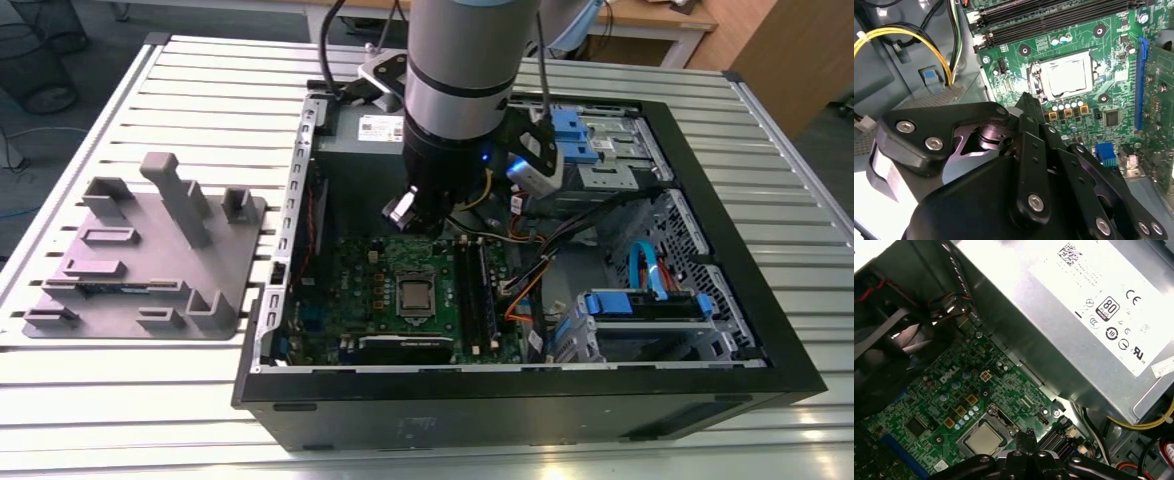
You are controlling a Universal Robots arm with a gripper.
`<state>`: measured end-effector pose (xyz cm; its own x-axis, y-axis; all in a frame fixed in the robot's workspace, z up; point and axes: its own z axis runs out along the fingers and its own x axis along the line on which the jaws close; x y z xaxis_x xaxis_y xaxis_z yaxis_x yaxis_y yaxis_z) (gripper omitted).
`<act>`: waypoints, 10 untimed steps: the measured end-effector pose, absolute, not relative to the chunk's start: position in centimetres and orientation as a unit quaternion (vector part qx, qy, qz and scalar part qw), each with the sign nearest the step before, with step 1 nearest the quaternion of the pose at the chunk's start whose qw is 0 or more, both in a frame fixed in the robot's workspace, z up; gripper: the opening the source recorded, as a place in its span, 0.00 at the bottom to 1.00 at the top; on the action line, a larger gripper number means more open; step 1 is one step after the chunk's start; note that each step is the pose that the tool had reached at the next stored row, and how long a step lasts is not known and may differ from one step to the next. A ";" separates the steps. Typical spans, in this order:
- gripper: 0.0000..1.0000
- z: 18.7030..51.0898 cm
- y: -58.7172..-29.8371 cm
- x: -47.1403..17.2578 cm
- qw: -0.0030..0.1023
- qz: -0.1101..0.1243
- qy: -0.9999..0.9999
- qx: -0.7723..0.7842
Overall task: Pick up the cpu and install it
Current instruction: 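Install the first cpu locking lever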
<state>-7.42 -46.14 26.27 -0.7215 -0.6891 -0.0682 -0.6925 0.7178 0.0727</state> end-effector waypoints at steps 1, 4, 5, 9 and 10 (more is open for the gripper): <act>0.11 26.2 -46.1 -7.4 0.018 0.046 0.927 -0.371; 0.11 26.1 -45.8 -7.3 0.018 0.046 0.929 -0.367; 0.11 26.1 -45.7 -7.3 0.018 0.046 0.929 -0.367; 0.11 25.8 -45.4 -7.0 0.019 0.046 0.931 -0.362; 0.11 25.8 -45.4 -6.9 0.019 0.046 0.932 -0.359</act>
<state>-6.94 -45.39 25.77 -0.7418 -0.6671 -0.0685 -0.6706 0.7383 0.0728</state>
